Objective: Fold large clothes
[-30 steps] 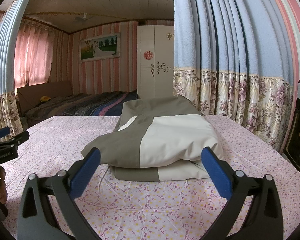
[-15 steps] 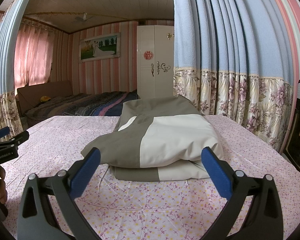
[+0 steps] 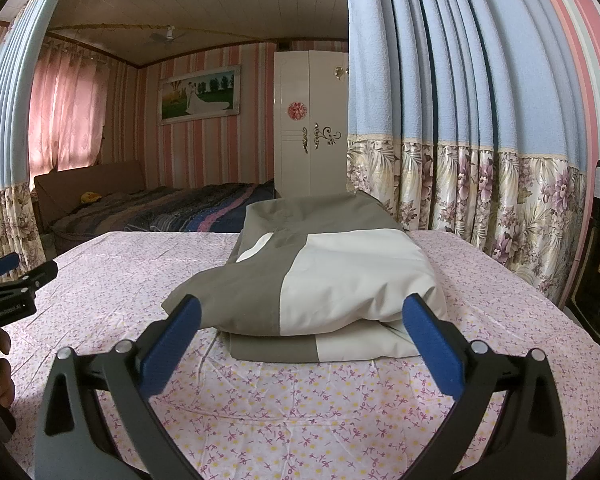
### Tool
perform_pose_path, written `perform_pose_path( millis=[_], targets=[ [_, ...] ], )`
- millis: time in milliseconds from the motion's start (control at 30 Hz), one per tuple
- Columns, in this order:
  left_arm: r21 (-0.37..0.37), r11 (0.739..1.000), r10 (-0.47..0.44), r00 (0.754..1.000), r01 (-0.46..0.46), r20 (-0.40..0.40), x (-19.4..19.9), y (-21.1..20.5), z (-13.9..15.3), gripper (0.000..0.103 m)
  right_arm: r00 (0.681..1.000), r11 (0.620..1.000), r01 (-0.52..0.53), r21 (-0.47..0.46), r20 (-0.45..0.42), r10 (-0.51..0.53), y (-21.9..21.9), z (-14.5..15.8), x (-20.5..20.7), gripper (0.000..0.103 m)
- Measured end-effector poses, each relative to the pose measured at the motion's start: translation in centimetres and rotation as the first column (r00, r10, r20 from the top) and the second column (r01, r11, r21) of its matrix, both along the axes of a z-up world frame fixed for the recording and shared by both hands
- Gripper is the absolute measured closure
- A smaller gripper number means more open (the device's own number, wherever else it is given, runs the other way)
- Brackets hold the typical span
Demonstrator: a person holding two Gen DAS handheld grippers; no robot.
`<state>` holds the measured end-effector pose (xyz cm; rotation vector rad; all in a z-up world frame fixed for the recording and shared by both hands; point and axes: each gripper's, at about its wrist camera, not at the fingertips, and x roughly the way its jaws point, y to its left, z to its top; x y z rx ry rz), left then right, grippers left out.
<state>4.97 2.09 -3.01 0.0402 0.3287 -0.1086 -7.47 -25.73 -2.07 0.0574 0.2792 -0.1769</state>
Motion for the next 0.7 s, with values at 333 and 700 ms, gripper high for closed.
perform_pose_path(
  millis=[333, 700],
  targets=[
    [-0.005, 1.000, 0.008, 1.000, -0.008, -0.008, 0.15, -0.10, 0.19, 0.003, 1.000, 1.000, -0.001, -0.001, -0.001, 0.001, -0.03, 0.00, 0.01, 0.002],
    [-0.001, 1.000, 0.022, 1.000, -0.022, -0.008, 0.11, -0.34, 0.23, 0.003, 1.000, 1.000, -0.001, -0.002, 0.000, 0.001, 0.01, 0.00, -0.01, 0.002]
  ],
)
